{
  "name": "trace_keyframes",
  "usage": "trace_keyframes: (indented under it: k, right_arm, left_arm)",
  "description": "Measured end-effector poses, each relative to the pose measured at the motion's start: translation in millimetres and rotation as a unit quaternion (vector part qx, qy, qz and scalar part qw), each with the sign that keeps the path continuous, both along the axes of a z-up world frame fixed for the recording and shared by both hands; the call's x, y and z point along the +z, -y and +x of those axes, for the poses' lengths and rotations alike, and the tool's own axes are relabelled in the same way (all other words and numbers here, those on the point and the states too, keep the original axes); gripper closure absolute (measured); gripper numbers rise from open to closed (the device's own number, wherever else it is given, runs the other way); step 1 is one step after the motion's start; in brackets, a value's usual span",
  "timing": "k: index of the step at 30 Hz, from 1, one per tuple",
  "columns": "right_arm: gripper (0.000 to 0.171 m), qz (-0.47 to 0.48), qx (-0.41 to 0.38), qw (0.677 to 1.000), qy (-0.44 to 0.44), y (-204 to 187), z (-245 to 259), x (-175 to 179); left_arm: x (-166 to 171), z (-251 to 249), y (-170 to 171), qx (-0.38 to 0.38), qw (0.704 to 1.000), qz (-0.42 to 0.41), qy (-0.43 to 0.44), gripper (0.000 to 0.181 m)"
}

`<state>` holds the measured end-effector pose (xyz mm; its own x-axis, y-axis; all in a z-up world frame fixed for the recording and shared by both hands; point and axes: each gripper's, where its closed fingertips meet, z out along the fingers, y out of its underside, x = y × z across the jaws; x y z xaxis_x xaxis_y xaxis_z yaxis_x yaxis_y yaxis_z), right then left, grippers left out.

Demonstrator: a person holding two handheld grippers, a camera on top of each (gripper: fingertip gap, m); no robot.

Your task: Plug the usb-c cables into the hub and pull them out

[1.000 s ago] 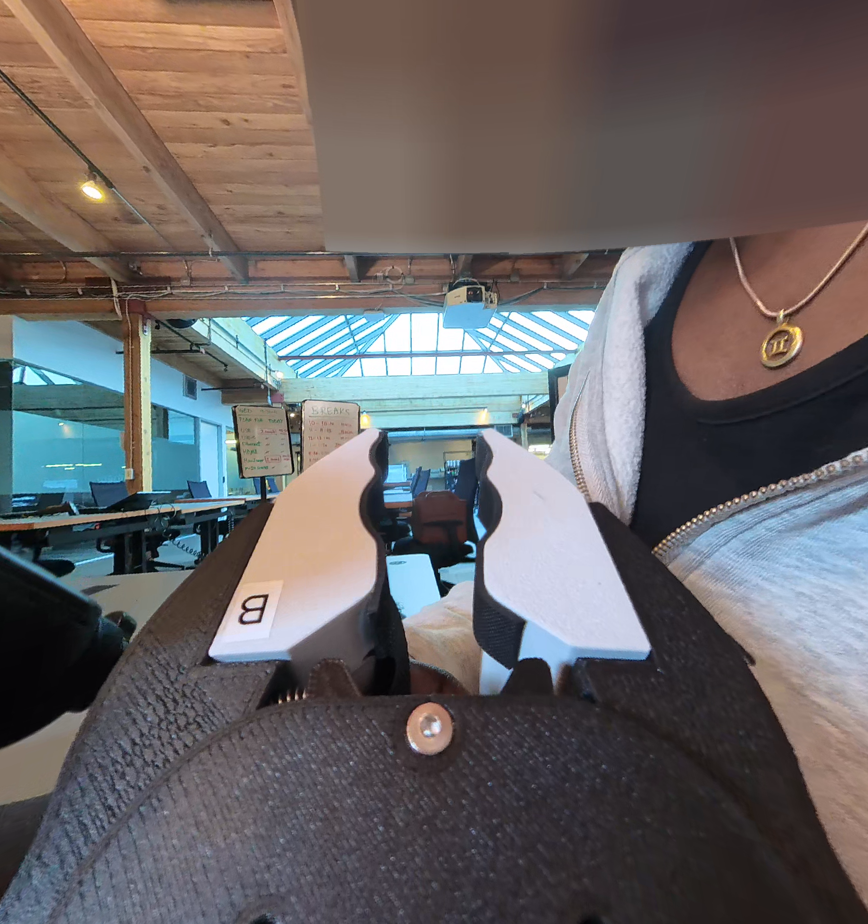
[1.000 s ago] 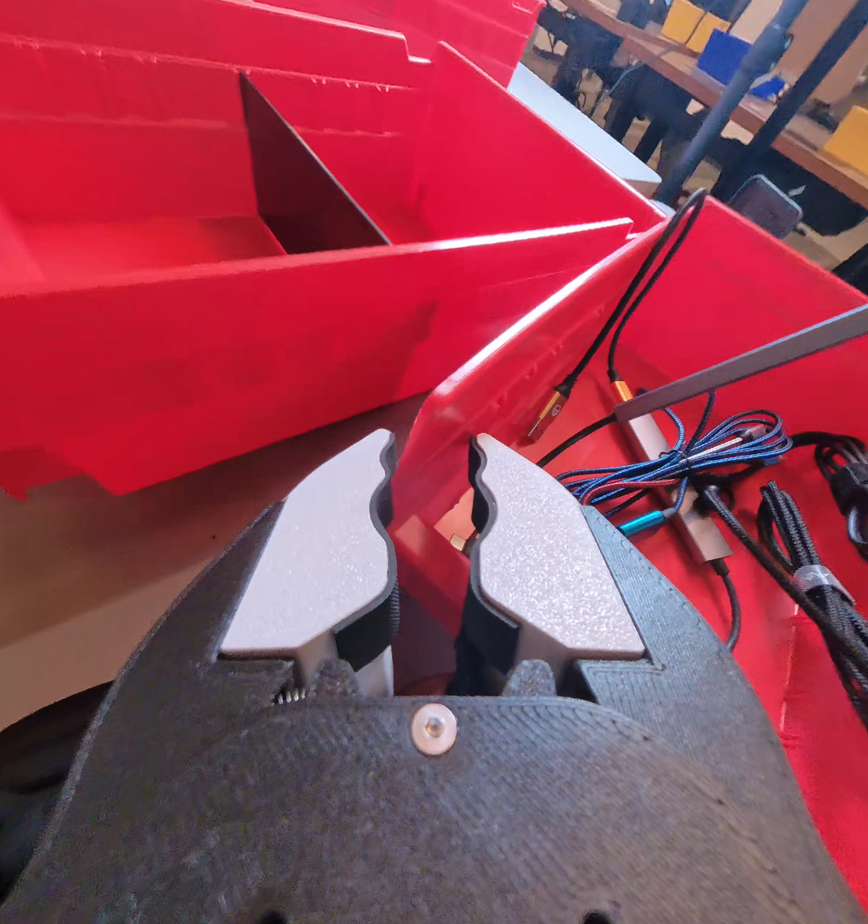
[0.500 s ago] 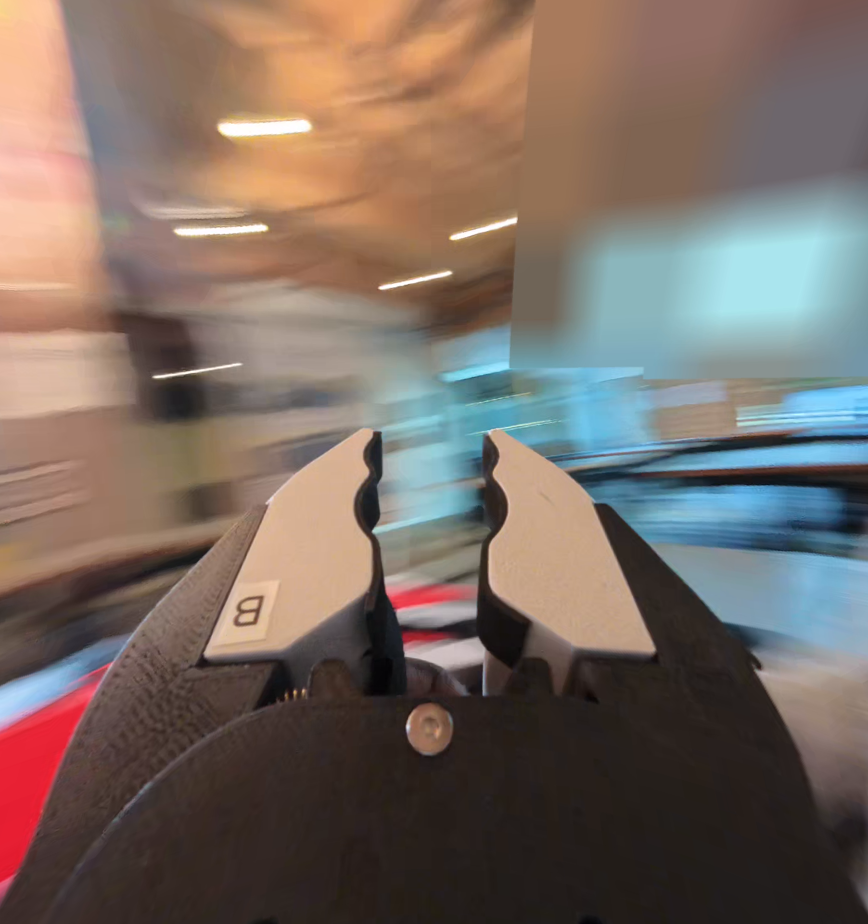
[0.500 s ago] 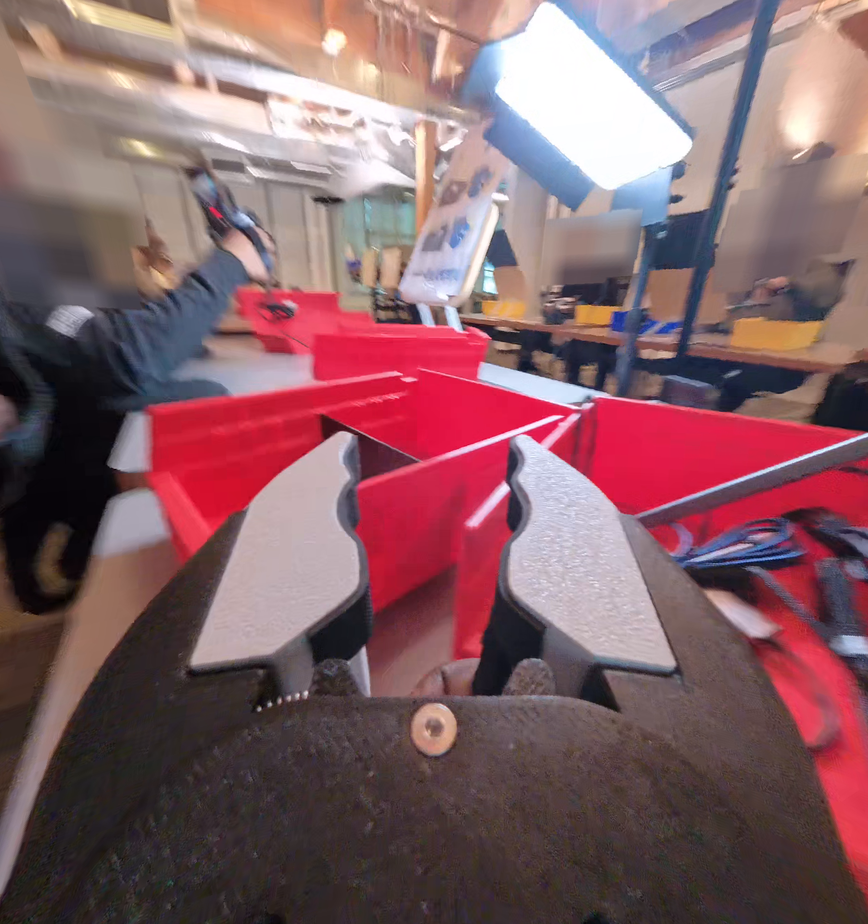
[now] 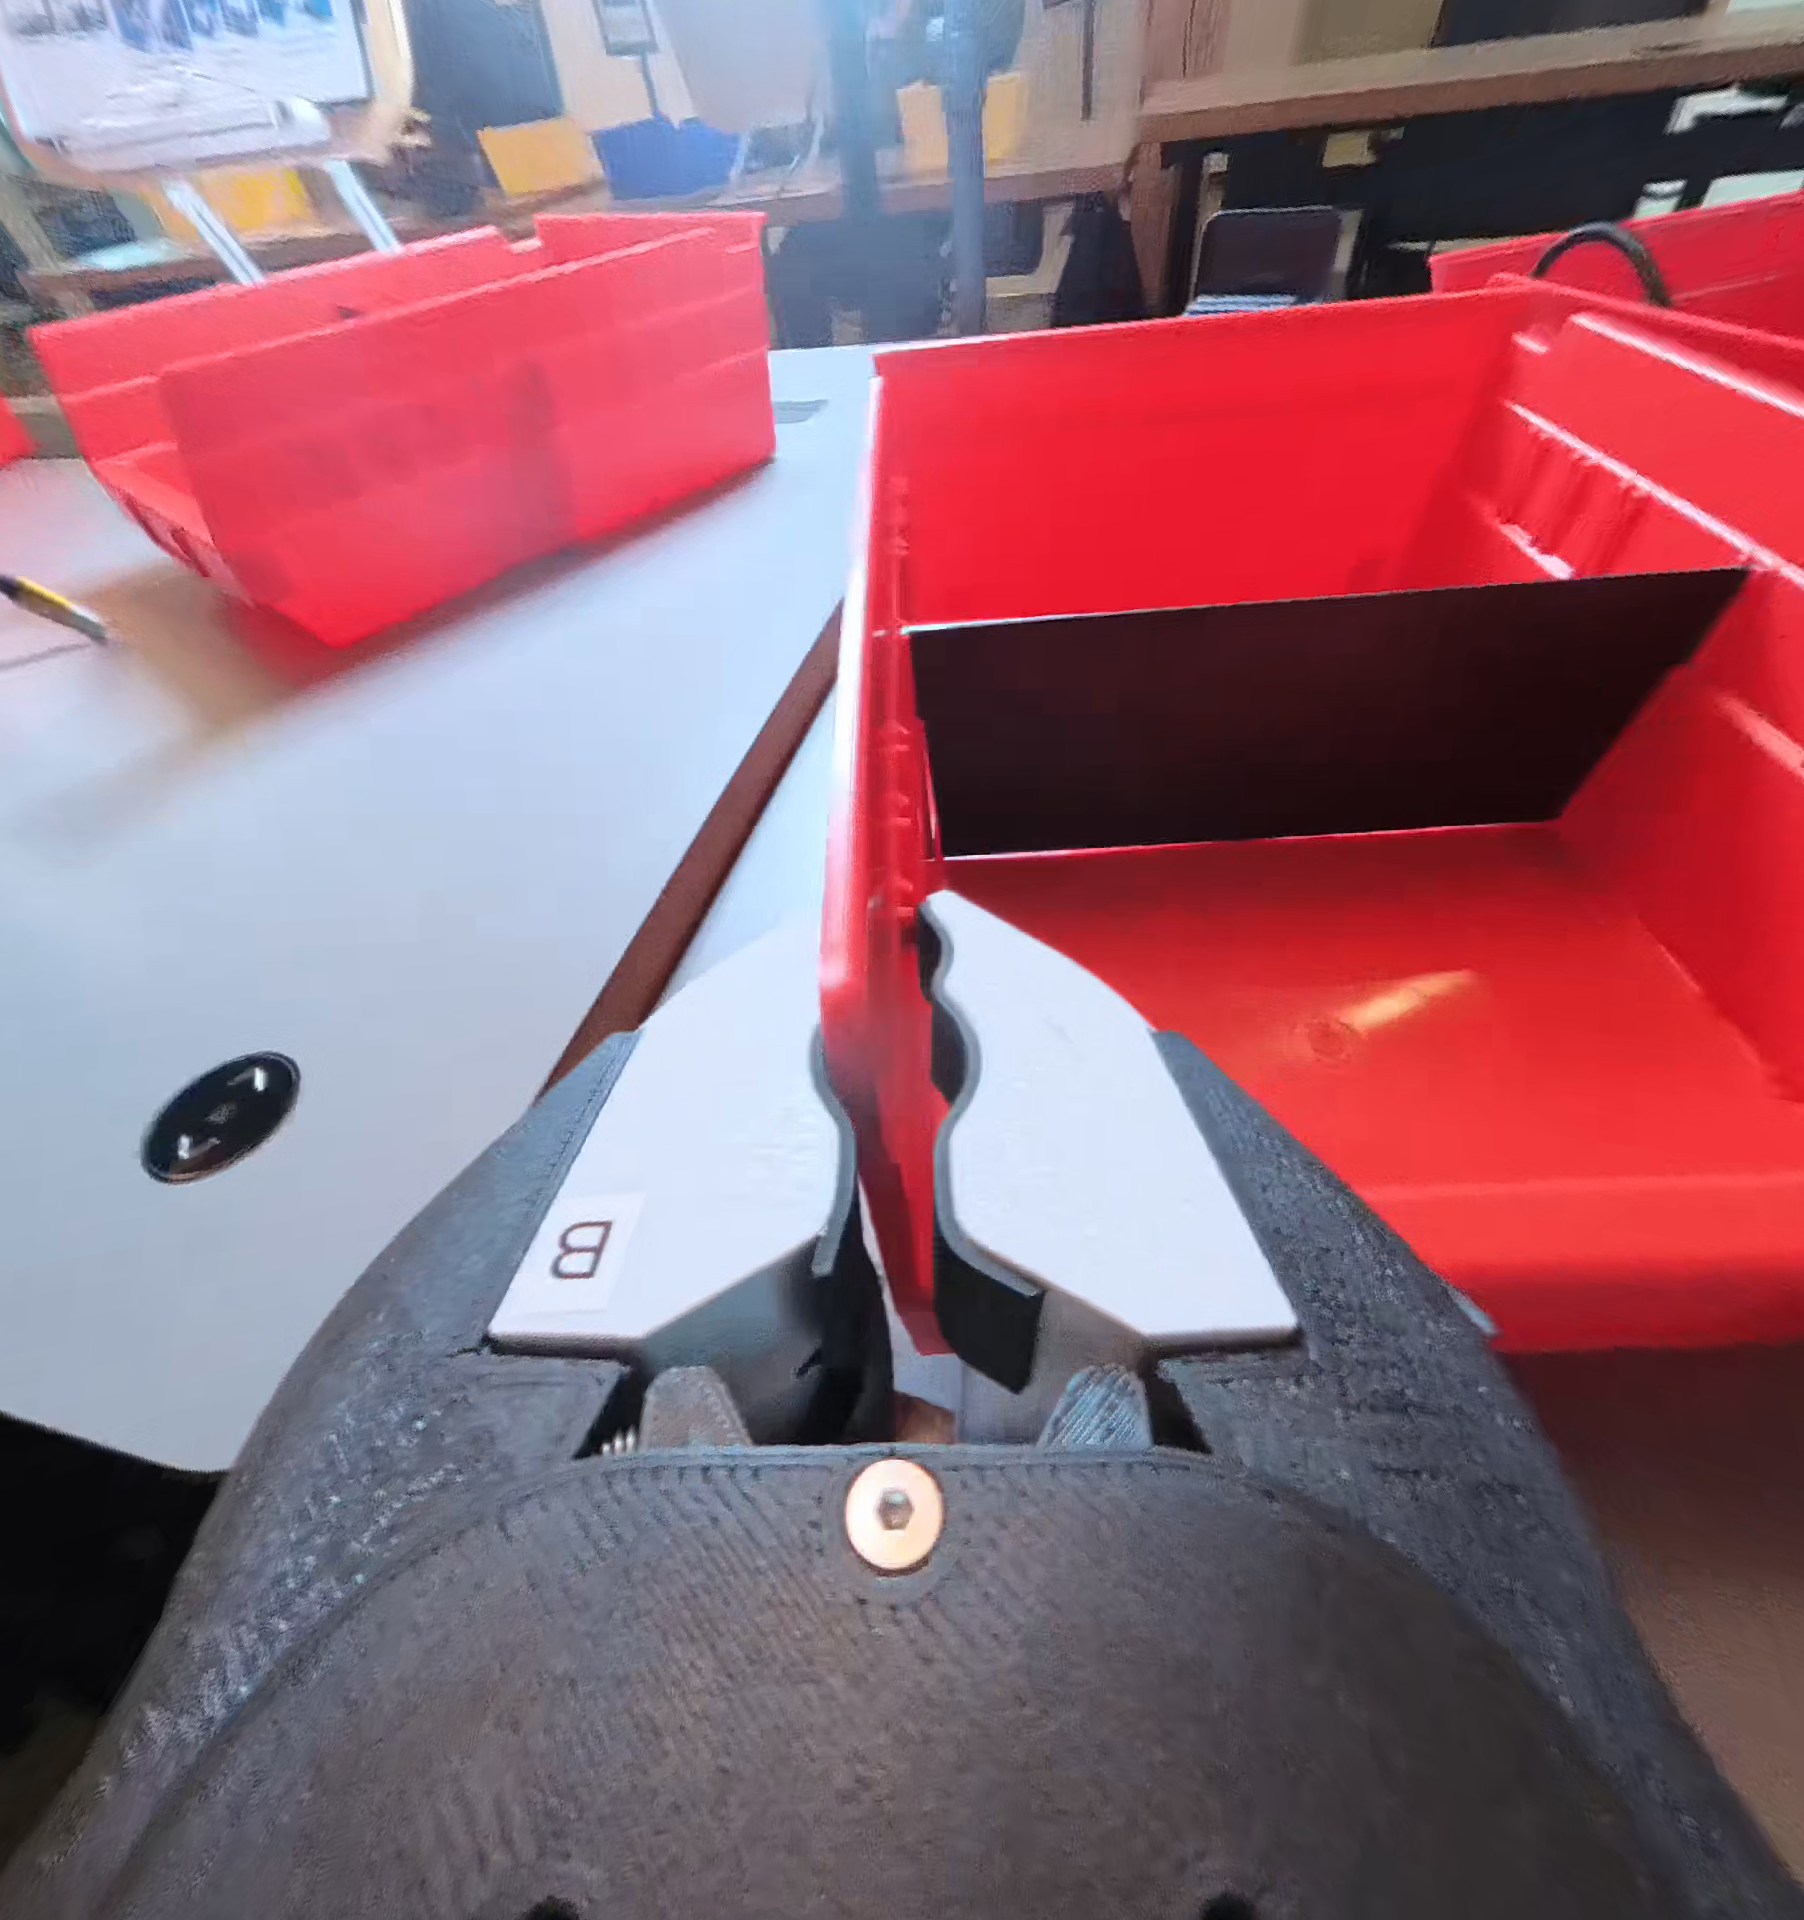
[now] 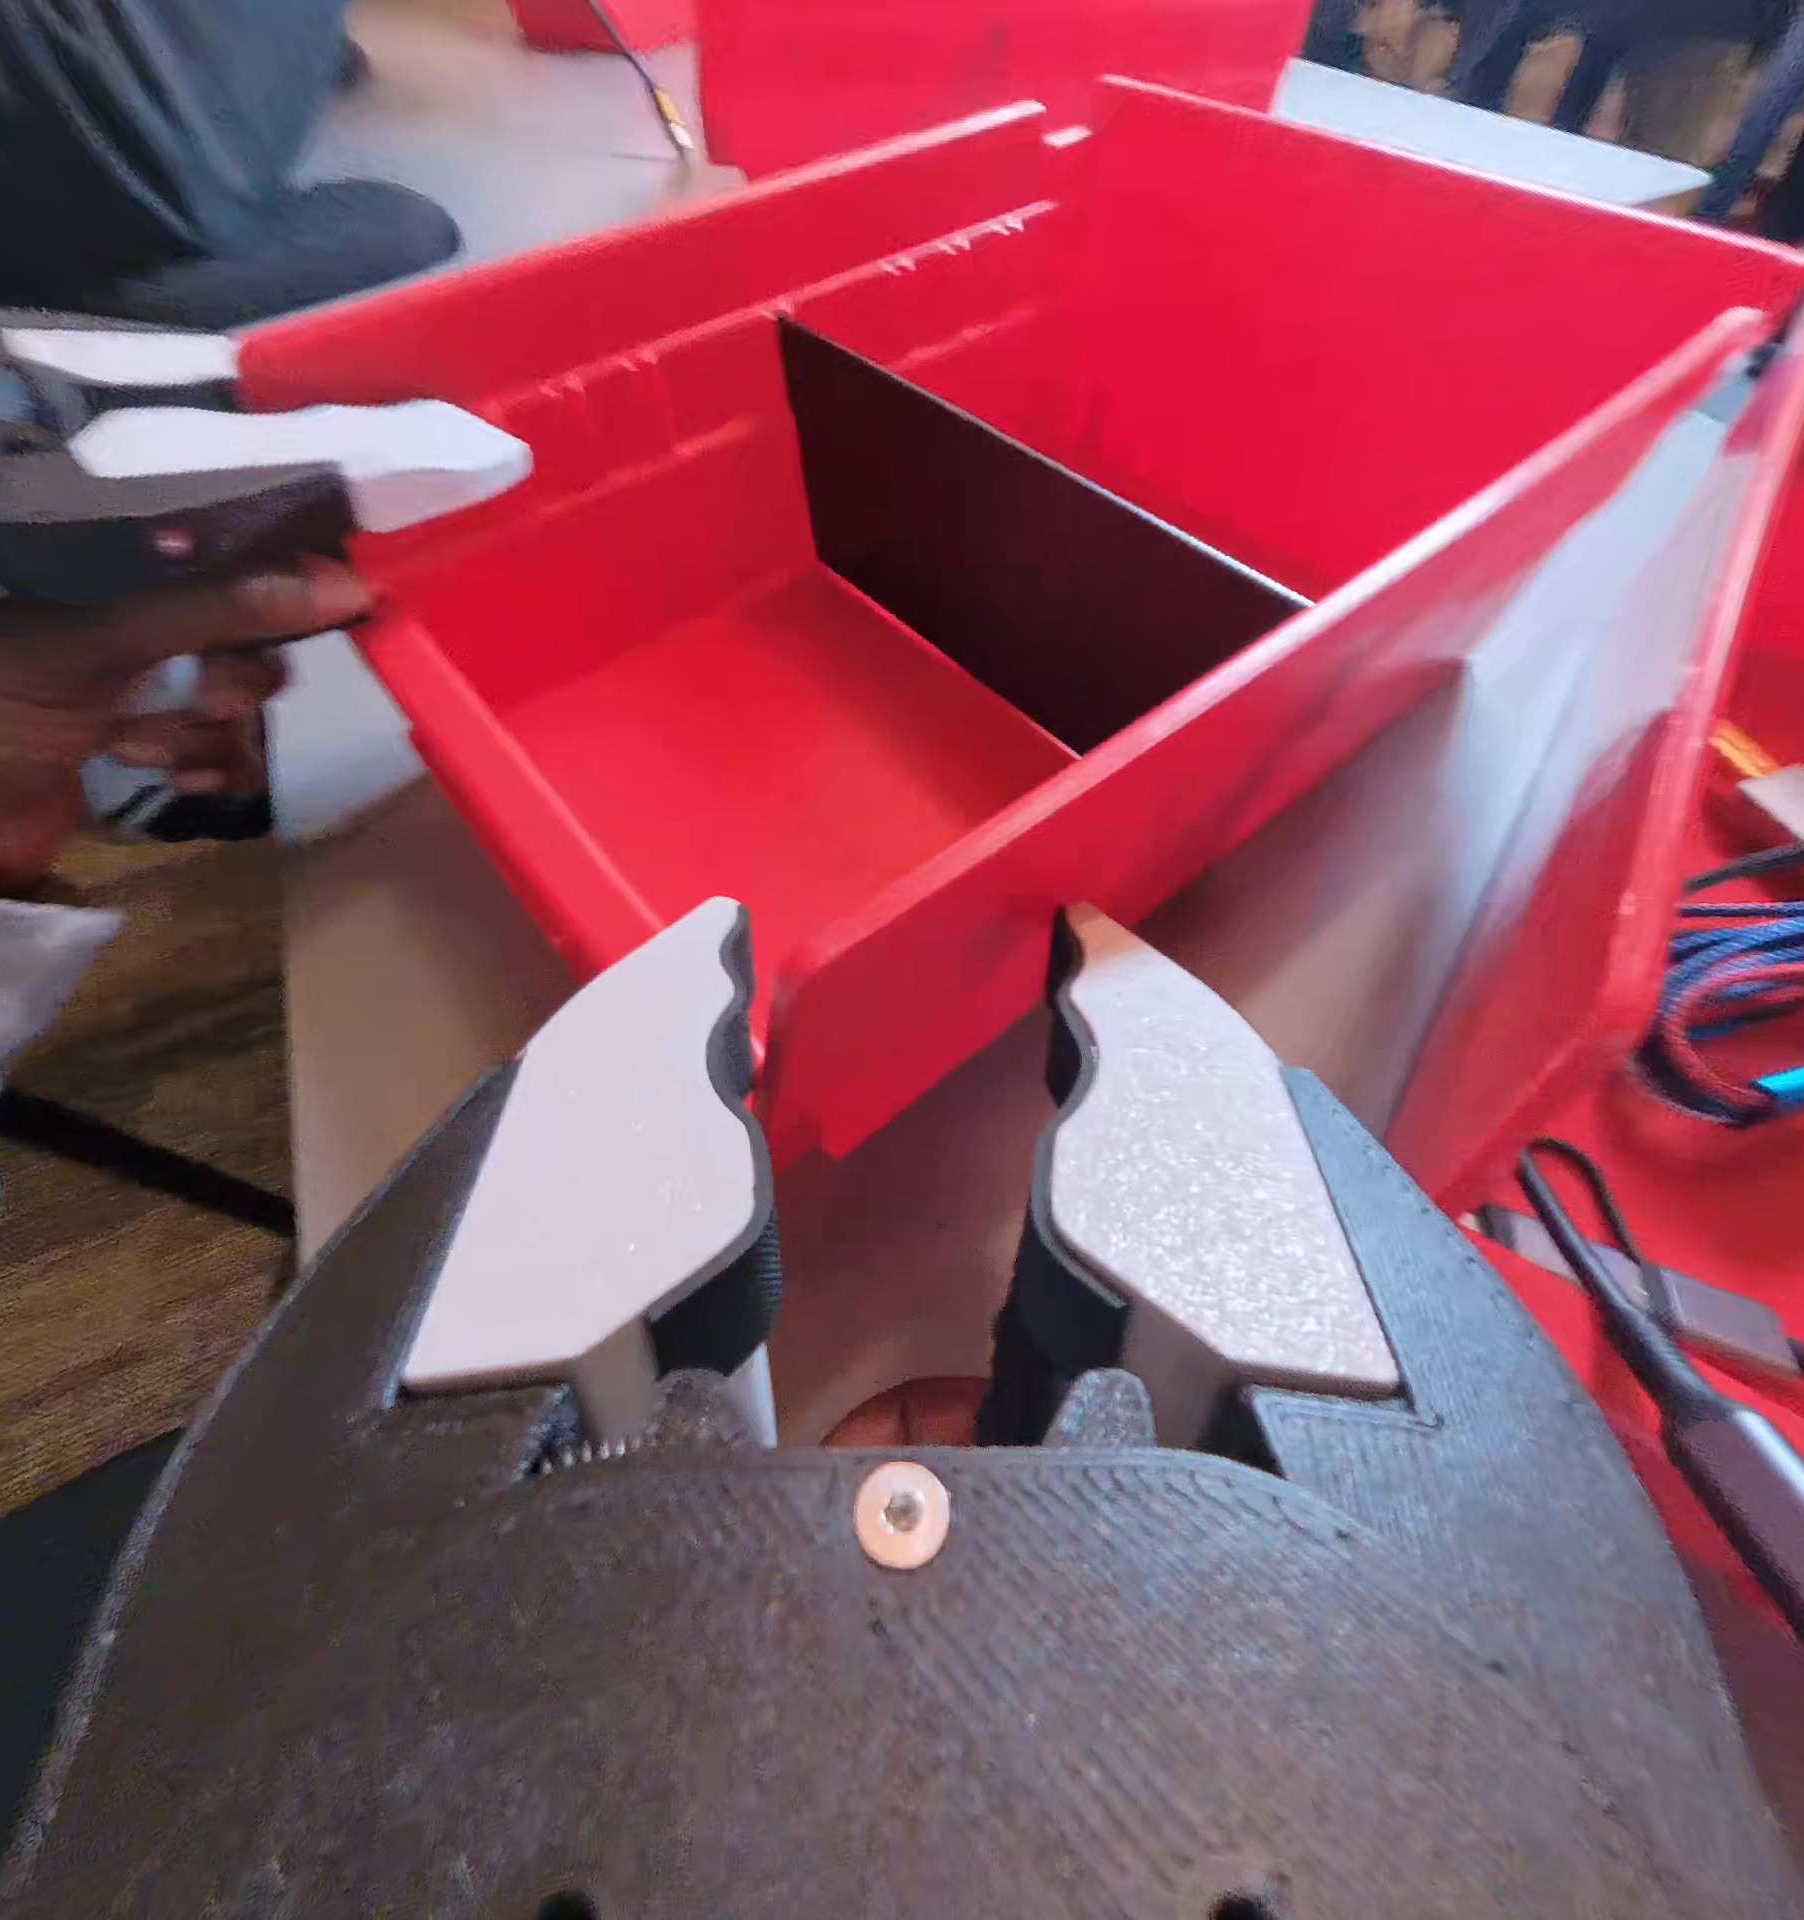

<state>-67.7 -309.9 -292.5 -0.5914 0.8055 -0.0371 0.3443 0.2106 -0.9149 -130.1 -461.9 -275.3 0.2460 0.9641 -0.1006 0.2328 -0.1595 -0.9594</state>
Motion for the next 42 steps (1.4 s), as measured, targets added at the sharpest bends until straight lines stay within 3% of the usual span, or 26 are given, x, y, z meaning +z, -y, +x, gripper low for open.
trace_keyframes:
  k: [3, 5, 9, 12, 15, 20, 25, 31, 36, 42]
  right_arm:
    - [0.138, 0.023, -0.051, 0.998, -0.015, -14, -7, -1]
    - [0.146, -0.014, -0.055, 0.998, -0.017, -19, -7, 6]
    - [0.152, -0.05, -0.079, 0.981, -0.168, -41, -1, 55]
    - [0.156, -0.084, -0.123, 0.945, -0.29, -74, 19, 109]
    - [0.162, -0.102, -0.179, 0.9, -0.383, -126, 53, 147]
    - [0.163, -0.027, -0.284, 0.861, -0.421, -227, 112, 156]
    - [0.163, 0.063, -0.423, 0.829, -0.36, -333, 166, 136]
    - [0.164, 0.086, -0.501, 0.818, -0.269, -429, 192, 110]
    - [0.163, 0.111, -0.546, 0.802, -0.213, -475, 201, 72]
    - [0.163, 0.114, -0.56, 0.807, -0.149, -494, 196, 34]
  left_arm:
    - [28, 13, -6, 0.0, 0.996, -0.047, -0.072, 0.175]
    - [59, 29, -12, 0.005, 0.987, -0.087, -0.133, 0.176]
    - [130, 72, -35, 0.025, 0.945, -0.123, -0.302, 0.175]
    - [169, 111, -60, 0.011, 0.904, -0.046, -0.425, 0.174]
    - [182, 142, -103, -0.066, 0.865, 0.069, -0.493, 0.17]
    - [175, 151, -201, -0.191, 0.858, 0.156, -0.451, 0.167]
    - [158, 154, -320, -0.292, 0.871, 0.18, -0.353, 0.167]
    - [130, 153, -430, -0.374, 0.879, 0.167, -0.243, 0.164]
    - [99, 145, -489, -0.406, 0.882, 0.144, -0.189, 0.166]
    - [63, 135, -515, -0.428, 0.886, 0.11, -0.141, 0.165]
